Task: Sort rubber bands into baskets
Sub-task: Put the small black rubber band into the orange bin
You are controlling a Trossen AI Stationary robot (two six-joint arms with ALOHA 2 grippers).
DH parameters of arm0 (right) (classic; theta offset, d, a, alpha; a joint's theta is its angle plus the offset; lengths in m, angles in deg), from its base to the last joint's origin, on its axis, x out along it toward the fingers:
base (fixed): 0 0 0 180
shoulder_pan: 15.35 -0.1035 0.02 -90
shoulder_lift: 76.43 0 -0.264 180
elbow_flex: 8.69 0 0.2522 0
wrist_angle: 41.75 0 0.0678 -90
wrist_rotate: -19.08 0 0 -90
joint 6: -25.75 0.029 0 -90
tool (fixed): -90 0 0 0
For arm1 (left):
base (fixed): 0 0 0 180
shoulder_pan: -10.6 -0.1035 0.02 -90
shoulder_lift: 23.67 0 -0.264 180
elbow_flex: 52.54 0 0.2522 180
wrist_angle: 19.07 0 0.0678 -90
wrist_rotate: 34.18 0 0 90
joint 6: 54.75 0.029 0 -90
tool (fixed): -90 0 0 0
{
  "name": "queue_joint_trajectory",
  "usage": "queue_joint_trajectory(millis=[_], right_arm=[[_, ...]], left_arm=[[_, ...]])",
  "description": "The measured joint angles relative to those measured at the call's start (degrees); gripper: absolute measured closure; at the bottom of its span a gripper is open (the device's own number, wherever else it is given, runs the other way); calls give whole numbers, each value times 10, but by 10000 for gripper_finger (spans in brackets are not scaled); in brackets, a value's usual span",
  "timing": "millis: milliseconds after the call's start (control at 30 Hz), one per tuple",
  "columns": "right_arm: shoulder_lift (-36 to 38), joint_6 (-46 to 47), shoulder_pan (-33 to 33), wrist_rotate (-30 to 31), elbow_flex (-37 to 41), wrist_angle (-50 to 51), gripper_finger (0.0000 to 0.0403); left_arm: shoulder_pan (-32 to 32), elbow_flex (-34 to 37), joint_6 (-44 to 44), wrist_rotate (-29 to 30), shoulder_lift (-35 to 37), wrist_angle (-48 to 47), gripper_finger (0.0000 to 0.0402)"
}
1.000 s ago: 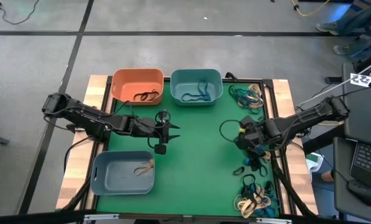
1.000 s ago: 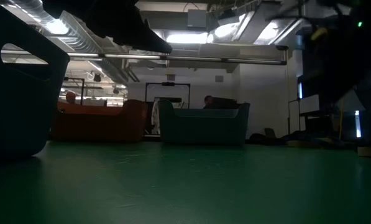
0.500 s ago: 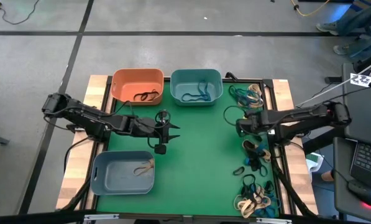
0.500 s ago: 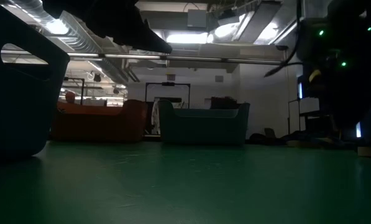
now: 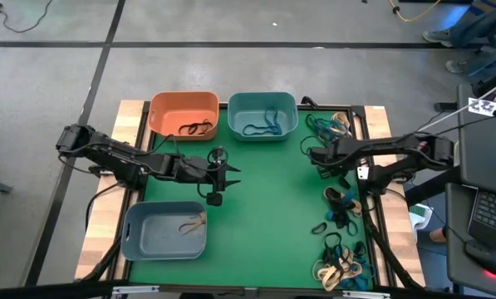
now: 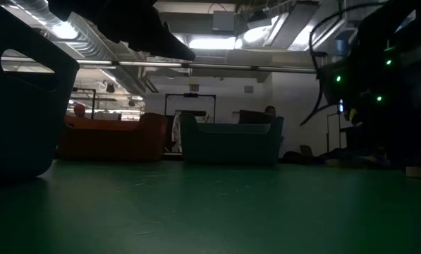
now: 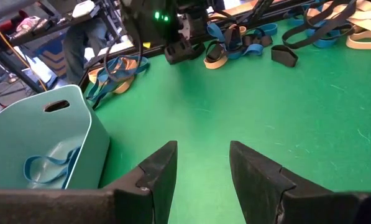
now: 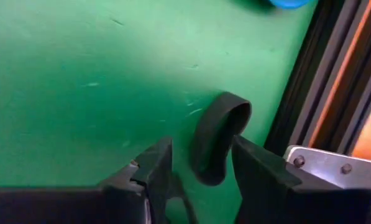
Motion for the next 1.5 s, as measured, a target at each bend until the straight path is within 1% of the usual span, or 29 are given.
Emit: queue_joint_trajectory(millis=[167,233,300,367,467,500,667,767,833,1033,1100,1200,1400,1500], right_arm=[[-49,-47,17,-5,-1,-10,241],[-56,-62,16,-5,-1,-16,257],[-58,-72,16,-6,-2,-20,287],[-58,-81,16,-7,-2,-22,324],[-59,-97,16,11,0,-17,383],[-59,-104,16,16,1,-16,392],[-59,-118,16,34,-2,-33,380],[-59,-126,4,44,-14,-50,393],[-58,-133,-15,58,-28,-68,398],[-57,-150,-93,107,-88,-135,396],[-57,-176,-122,125,-107,-175,399],[-57,-238,-160,145,-125,-265,398],[-60,-384,-237,132,-127,-469,394],[-60,-429,-268,129,-127,-544,394]], left_arm=[[0,0,0,0,0,-1,256],[0,0,0,0,0,-2,256],[0,0,0,0,0,-2,256],[0,0,0,0,0,-2,256],[0,0,0,0,0,-2,256],[0,0,0,0,0,-2,256],[0,0,0,0,0,-2,256],[0,0,0,0,0,-2,256],[0,0,4,0,0,-2,256],[-2,0,20,0,0,2,256],[-7,0,20,0,0,2,256],[-17,0,15,0,0,-3,256],[-30,0,-4,0,0,-28,256],[-30,0,-12,-22,0,-27,256]])
